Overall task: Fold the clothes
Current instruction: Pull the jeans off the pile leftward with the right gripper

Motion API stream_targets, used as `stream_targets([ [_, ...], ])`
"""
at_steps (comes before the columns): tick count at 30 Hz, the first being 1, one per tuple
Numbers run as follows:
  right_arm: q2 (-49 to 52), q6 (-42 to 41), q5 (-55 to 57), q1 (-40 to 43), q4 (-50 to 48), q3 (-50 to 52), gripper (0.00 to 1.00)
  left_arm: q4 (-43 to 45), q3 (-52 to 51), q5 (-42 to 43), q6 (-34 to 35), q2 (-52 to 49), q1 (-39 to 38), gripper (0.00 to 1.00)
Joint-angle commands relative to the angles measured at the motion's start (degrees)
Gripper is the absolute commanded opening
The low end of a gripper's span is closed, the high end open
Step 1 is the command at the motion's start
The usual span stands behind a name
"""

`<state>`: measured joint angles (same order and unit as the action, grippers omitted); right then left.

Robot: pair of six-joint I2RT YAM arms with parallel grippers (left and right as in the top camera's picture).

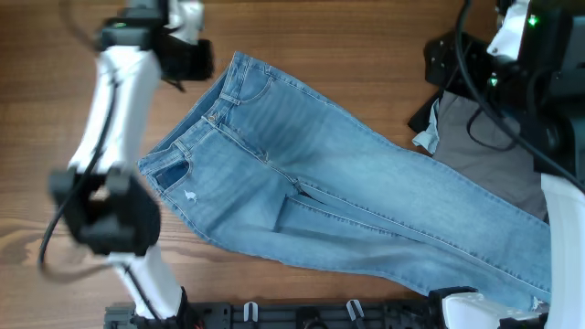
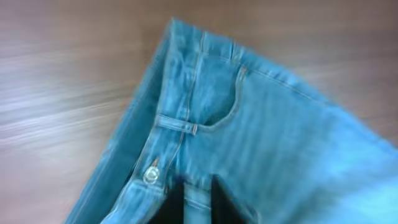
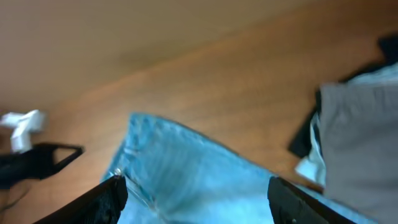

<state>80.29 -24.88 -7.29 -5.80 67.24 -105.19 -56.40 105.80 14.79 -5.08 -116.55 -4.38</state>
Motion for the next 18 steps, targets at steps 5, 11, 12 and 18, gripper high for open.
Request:
stream_targets([
  [5, 3.72, -0.81, -0.02, 0.26, 2.14, 1.81, 0.77, 10.12, 0.04, 0.81, -2.47, -13.44, -4.46, 0.04],
  [11, 8.59, -0.57, 0.07, 0.26, 3.08, 1.81, 0.77, 9.35, -0.15, -4.85, 5.16, -21.2, -3.15, 0.04],
  [12, 9.53, -0.57, 0.24, 0.26, 3.28, 1.81, 0.77, 8.28, -0.15, -5.6, 7.1, -22.34, -2.45, 0.04],
  [18, 14.95, 1.18, 0.26, 0.2, 3.8, 1.81, 0.76, -1.11, -0.2, -25.66, 25.4, -27.39, 7.8, 0.04],
])
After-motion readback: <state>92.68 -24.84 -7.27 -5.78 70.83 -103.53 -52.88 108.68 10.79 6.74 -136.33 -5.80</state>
